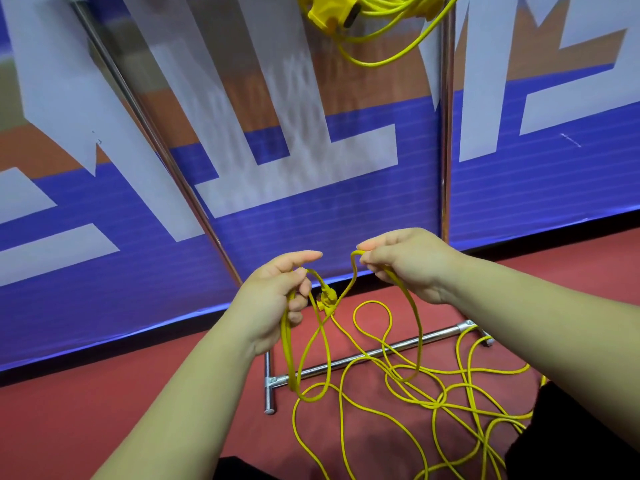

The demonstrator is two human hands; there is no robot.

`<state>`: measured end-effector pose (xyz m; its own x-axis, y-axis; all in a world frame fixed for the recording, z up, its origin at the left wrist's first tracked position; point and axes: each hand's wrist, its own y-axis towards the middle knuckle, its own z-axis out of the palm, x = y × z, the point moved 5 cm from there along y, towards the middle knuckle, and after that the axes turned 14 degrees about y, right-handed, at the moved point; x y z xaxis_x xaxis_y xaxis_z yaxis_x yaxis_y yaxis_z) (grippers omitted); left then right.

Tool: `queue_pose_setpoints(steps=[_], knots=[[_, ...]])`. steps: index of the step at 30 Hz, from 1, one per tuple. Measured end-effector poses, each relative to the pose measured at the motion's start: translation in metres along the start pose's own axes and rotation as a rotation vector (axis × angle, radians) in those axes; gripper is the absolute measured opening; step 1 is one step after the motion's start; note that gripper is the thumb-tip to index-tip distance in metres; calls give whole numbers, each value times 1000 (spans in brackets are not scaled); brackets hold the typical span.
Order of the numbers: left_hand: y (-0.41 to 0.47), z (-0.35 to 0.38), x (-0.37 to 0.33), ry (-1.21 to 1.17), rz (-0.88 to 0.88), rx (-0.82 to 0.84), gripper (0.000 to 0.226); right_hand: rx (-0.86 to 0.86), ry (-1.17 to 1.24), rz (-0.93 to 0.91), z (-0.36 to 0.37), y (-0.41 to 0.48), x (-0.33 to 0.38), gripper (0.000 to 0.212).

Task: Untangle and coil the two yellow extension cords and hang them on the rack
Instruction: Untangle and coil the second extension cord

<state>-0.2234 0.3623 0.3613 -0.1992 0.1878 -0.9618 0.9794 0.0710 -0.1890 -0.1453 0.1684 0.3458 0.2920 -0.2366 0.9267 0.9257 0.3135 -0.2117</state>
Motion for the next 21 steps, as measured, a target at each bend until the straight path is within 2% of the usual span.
queue_pose_setpoints(steps=[7, 12, 15, 17, 21], knots=[[1, 22, 5, 106, 8, 17, 31, 166, -142, -58, 16, -15, 12, 14], [4, 25, 3, 183, 44, -34, 18, 232, -128, -119, 21, -21, 18, 3], [5, 21, -4, 211, 108, -67, 11, 278, -83, -119, 23, -23, 20, 9], [6, 12, -13, 167, 160, -126, 13, 325, -60, -104, 21, -22, 20, 11], [9, -23, -25, -76, 193, -287, 14, 410, -82, -76, 13, -19, 17, 8]])
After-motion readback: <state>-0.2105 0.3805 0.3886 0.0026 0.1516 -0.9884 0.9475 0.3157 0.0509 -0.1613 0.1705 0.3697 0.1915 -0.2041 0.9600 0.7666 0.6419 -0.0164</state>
